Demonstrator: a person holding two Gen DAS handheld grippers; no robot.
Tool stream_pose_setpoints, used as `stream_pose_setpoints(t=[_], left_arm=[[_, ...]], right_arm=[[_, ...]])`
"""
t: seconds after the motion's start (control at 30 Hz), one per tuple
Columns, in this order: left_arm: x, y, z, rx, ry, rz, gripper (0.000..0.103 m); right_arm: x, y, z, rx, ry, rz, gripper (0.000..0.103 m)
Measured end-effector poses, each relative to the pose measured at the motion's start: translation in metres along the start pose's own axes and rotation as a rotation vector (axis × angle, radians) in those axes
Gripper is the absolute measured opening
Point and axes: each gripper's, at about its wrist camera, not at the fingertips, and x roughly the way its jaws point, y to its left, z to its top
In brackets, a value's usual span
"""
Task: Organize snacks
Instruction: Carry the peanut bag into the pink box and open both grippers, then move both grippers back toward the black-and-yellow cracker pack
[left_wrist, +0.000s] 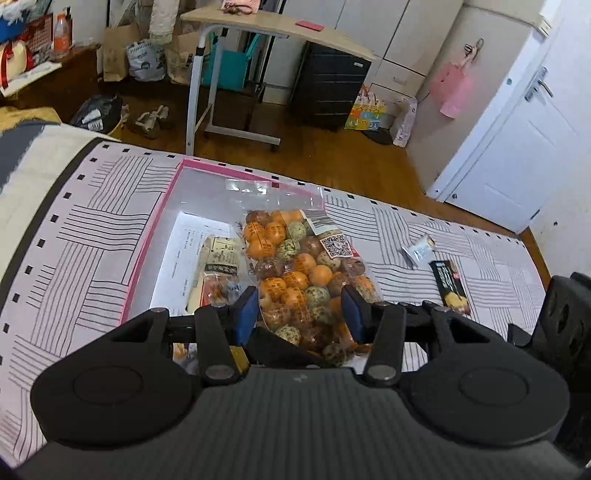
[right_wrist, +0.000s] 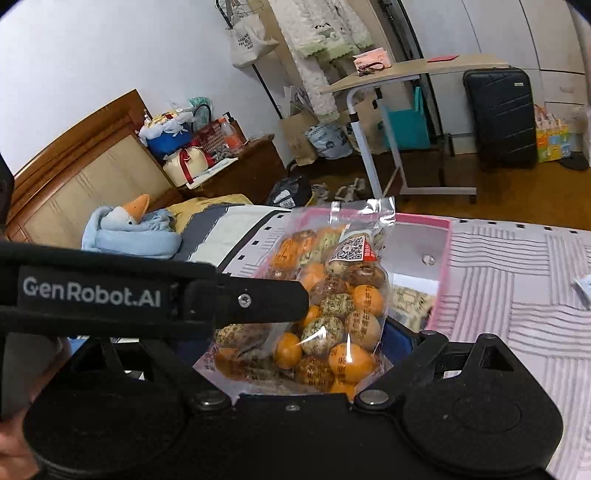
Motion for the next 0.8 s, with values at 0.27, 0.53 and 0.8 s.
stream_pose_setpoints(t=[0.27, 0.53, 0.8], left_arm=[[0.061, 0.035, 0.003, -0.135, 0.023, -0.024, 0.048], [0.074, 0.041, -0.005, -0.113, 0.000, 0.073, 0.052], [0.043, 0.022, -0.017, -0.042, -0.031, 0.089, 0.054]], right_arm=[[0.044, -0.008, -0.008, -0.035, 0.024, -0.104, 0.096], [0.048, 0.007, -0.026, -0.245, 0.070, -0.264, 0.096], [-0.020, 0.014, -0.024, -0.313, -0.061, -0.264, 0.099]])
